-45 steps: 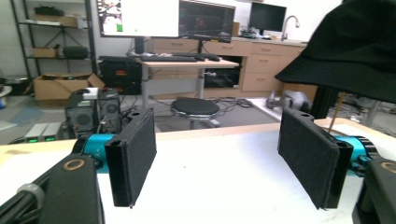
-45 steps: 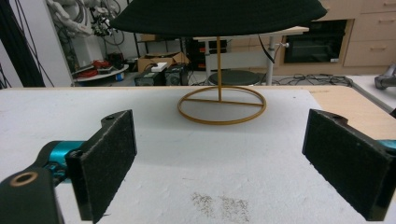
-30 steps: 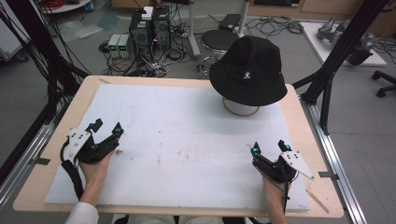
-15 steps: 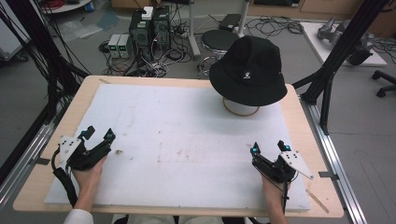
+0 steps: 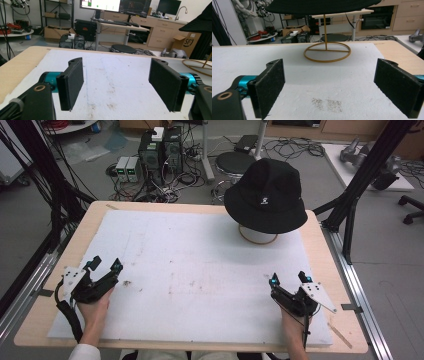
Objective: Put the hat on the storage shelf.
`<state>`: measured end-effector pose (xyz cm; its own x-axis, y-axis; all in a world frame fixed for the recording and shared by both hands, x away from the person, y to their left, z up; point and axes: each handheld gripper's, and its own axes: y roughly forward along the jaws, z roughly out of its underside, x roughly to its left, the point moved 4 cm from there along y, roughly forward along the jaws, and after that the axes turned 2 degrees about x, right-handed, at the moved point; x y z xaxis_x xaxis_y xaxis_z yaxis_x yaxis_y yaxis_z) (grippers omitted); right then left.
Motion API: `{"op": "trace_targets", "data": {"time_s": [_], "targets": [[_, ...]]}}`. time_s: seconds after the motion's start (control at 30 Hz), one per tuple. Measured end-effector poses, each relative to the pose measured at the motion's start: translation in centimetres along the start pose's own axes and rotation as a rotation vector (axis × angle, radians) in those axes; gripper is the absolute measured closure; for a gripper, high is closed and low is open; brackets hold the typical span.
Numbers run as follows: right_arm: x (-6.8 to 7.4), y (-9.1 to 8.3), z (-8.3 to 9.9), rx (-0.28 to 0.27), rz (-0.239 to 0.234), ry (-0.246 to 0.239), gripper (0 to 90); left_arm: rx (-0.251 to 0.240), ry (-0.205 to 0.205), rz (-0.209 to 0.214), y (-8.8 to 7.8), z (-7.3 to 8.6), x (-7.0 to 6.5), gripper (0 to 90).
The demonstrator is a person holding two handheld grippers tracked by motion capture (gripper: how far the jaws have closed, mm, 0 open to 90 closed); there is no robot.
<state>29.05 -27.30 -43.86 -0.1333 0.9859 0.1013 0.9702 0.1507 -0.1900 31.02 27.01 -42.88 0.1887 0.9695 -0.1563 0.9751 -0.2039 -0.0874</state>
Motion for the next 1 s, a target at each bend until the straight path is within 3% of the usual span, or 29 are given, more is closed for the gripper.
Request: {"op": "trace_targets", "data": {"time_s": [1.0], "targets": [[-0.13, 0.46, 0.3, 0.03, -0.01, 0.026, 9.0, 0.004, -0.009, 0.003, -0.8, 0.36, 0.44, 28.3]]}}
